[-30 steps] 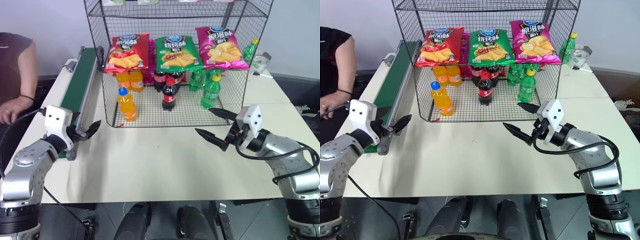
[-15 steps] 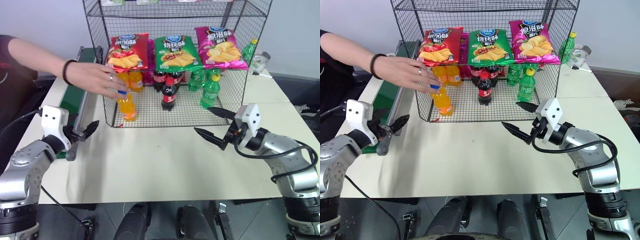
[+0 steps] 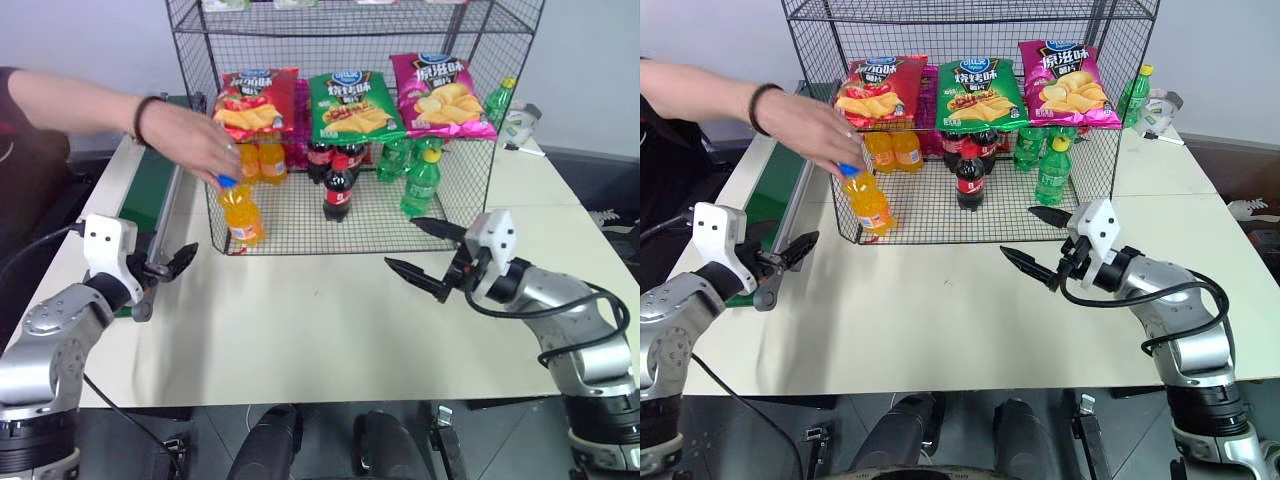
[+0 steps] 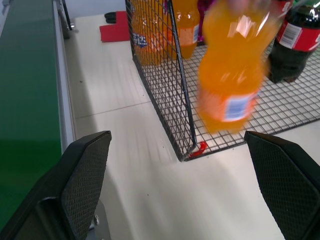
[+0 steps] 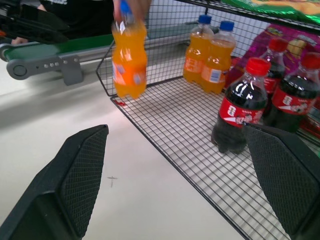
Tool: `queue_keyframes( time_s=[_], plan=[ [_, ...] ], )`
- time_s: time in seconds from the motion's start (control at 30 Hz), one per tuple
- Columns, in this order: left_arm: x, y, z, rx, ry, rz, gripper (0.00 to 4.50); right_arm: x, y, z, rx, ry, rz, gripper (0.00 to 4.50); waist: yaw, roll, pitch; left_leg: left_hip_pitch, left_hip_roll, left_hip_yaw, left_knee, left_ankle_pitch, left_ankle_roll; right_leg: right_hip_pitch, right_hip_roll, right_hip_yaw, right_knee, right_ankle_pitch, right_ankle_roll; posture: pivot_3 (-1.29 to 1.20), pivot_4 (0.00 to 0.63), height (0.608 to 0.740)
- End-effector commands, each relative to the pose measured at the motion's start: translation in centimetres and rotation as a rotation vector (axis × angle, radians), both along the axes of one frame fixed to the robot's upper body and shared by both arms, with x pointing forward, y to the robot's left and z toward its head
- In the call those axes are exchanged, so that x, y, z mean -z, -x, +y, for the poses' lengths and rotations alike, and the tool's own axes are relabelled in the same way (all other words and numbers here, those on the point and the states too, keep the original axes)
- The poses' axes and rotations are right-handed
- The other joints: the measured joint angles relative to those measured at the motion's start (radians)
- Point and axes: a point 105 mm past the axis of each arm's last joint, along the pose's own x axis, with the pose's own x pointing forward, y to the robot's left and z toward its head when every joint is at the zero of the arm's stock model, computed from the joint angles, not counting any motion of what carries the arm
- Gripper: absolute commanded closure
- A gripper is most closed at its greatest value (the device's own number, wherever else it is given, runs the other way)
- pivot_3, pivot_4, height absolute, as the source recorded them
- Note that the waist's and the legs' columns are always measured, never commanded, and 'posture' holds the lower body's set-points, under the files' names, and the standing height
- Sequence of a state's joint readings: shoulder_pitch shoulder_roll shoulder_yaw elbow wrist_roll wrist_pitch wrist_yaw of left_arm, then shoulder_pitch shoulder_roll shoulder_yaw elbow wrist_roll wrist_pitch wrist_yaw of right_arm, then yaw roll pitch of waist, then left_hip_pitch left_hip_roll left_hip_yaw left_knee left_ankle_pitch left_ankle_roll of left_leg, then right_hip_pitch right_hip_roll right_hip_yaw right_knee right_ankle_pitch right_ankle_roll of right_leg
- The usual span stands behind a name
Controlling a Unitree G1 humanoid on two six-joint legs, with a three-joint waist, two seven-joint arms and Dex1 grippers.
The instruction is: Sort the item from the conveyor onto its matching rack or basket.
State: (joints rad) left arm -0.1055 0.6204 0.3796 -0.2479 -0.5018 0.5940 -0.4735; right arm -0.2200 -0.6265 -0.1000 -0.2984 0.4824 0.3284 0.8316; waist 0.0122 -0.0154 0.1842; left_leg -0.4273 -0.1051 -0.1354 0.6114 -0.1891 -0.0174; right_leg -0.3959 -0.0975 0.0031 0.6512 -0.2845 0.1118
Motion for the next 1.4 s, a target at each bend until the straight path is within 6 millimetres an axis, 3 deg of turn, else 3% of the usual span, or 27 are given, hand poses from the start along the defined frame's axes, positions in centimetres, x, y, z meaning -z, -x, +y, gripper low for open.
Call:
queue_keyframes(
  time_s=[0.03, 0.23, 0.43, 0.73, 1.23, 1.4],
  plan=[
    [-2.5, 0.2, 0.6, -0.031, -0.025, -0.115, 0.03, -1.2, -0.1, 0.3, -0.012, -0.001, -0.05, 0.0, 0.0, 0.0, 0.0, 0.0, 0.0, 0.0, 0.0, 0.0, 0.0, 0.0, 0.0, 0.0, 0.0, 0.0, 0.0, 0.0, 0.15, 0.74],
    [-3.0, 0.0, 1.4, -0.098, -0.029, -0.157, 0.03, -1.2, 0.0, 0.3, -0.015, -0.002, -0.049, 0.0, 0.001, 0.0, 0.0, 0.0, 0.0, 0.0, 0.0, 0.0, 0.0, 0.0, 0.0, 0.0, 0.0, 0.0, 0.0, 0.0, 0.15, 0.74],
    [-3.4, -0.9, 4.4, -0.328, -0.129, -0.183, 0.03, -1.2, 0.1, 0.4, -0.018, -0.003, -0.051, 0.0, 0.0, 0.0, 0.0, 0.0, 0.0, 0.0, 0.0, 0.0, 0.0, 0.0, 0.0, 0.0, 0.0, 0.0, 0.0, 0.0, 0.15, 0.74],
    [-4.3, -1.8, 5.9, -0.41, -0.05, -0.239, 0.03, -1.4, -0.1, 1.0, -0.031, -0.013, -0.061, 0.0, 0.0, 0.0, 0.0, 0.0, 0.0, 0.0, 0.0, 0.0, 0.0, 0.0, 0.0, 0.0, 0.0, 0.002, 0.003, 0.0, 0.15, 0.74],
    [-3.2, -2.3, 8.2, -0.628, -0.081, -0.305, 0.03, -1.8, 0.0, 1.8, -0.037, -0.035, -0.079, 0.0, 0.0, 0.0, 0.0, 0.0, 0.0, 0.0, 0.0, 0.0, 0.0, 0.0, 0.0, -0.001, 0.0, 0.002, 0.004, 0.0, 0.15, 0.74],
    [-2.0, -2.2, 8.0, -0.579, -0.128, -0.263, 0.03, -1.7, 0.1, 2.0, -0.044, -0.041, -0.078, 0.0, 0.0, 0.0, 0.0, 0.0, 0.0, 0.0, 0.0, 0.0, 0.0, 0.0, 0.0, -0.001, 0.0, 0.002, 0.004, 0.0, 0.15, 0.74]
  ],
)
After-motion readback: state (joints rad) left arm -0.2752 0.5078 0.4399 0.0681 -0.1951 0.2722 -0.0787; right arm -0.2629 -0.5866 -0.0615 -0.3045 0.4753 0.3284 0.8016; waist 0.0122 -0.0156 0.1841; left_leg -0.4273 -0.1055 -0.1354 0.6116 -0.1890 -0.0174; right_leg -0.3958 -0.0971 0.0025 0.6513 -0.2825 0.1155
